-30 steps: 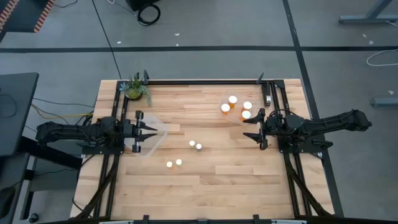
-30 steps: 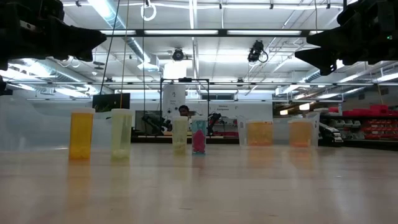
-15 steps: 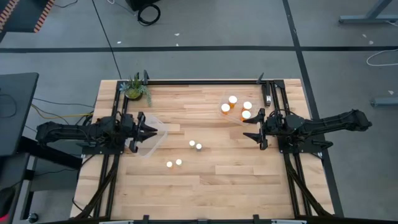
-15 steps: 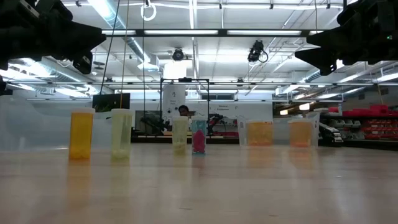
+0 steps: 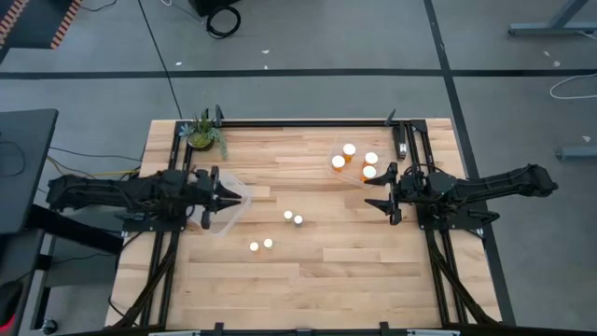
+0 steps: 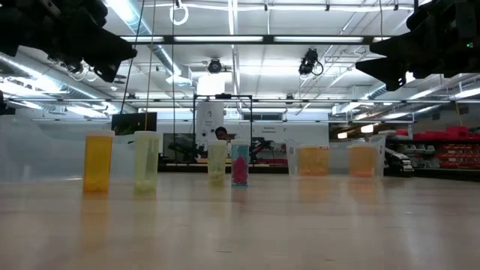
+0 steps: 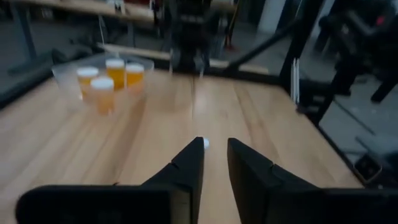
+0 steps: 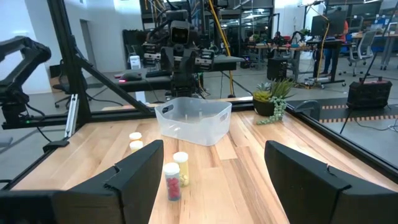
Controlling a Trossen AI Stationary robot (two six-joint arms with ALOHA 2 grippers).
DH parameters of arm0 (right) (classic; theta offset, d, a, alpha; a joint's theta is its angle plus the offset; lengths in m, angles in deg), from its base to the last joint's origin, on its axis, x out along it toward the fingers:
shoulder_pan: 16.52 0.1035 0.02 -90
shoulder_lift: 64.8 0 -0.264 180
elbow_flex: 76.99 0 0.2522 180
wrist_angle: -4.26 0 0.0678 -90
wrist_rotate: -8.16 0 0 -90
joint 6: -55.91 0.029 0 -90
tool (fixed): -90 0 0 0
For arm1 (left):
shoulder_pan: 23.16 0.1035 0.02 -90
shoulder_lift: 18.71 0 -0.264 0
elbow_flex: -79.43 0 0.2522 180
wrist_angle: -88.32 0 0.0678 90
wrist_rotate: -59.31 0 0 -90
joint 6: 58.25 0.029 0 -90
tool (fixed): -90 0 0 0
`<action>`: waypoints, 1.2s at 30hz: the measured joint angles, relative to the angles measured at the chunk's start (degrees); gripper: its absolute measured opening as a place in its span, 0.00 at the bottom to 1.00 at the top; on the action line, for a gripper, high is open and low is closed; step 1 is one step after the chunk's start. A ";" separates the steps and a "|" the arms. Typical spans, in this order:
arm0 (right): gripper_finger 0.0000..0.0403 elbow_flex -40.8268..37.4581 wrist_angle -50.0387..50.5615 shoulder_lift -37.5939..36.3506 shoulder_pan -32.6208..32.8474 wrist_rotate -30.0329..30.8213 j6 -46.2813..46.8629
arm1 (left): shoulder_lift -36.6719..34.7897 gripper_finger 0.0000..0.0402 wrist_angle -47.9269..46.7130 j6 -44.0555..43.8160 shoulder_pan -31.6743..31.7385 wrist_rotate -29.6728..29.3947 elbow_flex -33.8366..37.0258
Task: Pick and place medicine bottles into bin by pill shape (circle, oval)
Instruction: Put the small orange pill bottle into the left transparent bin
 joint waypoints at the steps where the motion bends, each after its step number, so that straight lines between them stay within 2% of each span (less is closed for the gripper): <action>1: 0.71 0.00 0.00 0.00 0.00 0.00 0.00 | 1.38 0.22 -0.41 0.01 -0.18 0.00 -0.66; 9: 0.71 0.00 0.02 0.00 0.00 0.01 0.00 | 12.40 0.30 -1.04 -2.54 -2.77 -1.30 -4.74; 19: 0.71 0.00 0.07 0.00 0.00 0.02 0.00 | 27.13 0.33 -9.25 -6.17 -10.33 -11.47 -13.63; 27: 0.71 0.02 0.26 -0.02 0.00 0.00 0.00 | 37.32 0.33 -17.53 -15.11 -15.81 -14.45 -22.21; 36: 0.71 0.02 0.69 -0.02 0.01 0.01 -0.01 | 49.93 0.33 -27.54 -24.77 -21.11 -14.67 -32.85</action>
